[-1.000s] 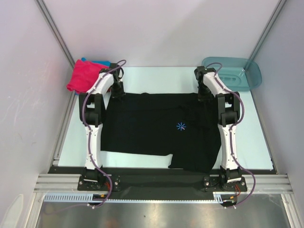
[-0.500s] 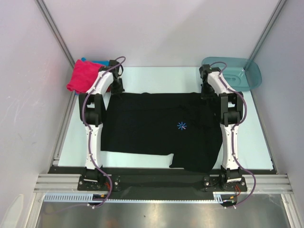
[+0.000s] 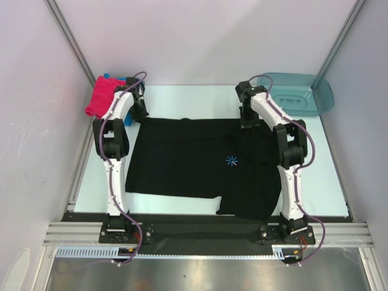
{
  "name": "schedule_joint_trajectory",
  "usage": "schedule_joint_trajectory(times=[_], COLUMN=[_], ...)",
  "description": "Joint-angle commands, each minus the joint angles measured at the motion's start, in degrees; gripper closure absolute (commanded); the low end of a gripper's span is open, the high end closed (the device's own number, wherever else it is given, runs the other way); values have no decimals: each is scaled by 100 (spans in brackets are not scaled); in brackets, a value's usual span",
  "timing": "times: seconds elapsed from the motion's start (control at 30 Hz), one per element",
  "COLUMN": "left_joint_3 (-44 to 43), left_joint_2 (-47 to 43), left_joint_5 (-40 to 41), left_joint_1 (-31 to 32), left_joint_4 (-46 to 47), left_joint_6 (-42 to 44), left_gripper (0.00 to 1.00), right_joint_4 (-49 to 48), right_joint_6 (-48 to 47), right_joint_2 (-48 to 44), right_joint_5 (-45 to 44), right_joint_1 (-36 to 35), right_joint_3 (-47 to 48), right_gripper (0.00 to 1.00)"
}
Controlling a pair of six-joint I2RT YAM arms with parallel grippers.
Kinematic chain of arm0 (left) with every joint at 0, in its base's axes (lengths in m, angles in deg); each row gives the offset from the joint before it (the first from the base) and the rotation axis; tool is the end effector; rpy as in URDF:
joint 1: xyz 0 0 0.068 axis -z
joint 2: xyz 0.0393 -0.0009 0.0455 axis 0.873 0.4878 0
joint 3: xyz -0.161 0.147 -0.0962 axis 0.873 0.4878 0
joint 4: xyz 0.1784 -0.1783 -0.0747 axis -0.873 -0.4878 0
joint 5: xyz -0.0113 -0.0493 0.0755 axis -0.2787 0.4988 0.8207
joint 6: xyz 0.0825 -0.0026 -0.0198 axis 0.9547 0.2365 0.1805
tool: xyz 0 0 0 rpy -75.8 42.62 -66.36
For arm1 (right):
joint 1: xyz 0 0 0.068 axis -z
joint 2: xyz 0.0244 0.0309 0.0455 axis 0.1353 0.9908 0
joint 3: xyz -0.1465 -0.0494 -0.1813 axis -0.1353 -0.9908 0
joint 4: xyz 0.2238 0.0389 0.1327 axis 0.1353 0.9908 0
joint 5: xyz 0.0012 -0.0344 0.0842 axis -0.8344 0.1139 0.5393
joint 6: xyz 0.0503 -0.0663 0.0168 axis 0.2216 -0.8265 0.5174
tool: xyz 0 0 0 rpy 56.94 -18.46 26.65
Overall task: Fold and stack the t-shirts
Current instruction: Fold the tshirt
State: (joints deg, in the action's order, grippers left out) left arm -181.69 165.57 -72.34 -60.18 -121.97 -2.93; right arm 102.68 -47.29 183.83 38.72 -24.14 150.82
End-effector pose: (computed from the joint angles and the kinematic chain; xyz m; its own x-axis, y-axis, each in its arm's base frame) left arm 0.4985 -0.0066 0.1134 -0.9131 -0.2653 -0.3096 -0.2456 0.9640 -0.1015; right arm 0.4403 0.1113 0.1349 -0.9672 -0.0474 -0.2496 -0.0037 0.9849 -0.1729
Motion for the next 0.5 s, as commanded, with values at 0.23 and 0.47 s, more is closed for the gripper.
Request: schedule_joint_trajectory(times=[0.23, 0.47], left_joint_3=[72, 766], left_joint_2=[-1160, -1837], left_joint_5=[-856, -1093], left_joint_1=[544, 1097], left_joint_4=[237, 544], left_joint_6=[-266, -381], left_gripper=[96, 92], right_joint_4=[1005, 927], right_joint_6=[57, -128], right_joint_2=[-1131, -1307], right_joint_5=[87, 1011], right_joint_1=[89, -271], right_joint_3=[263, -238], right_gripper=[61, 61])
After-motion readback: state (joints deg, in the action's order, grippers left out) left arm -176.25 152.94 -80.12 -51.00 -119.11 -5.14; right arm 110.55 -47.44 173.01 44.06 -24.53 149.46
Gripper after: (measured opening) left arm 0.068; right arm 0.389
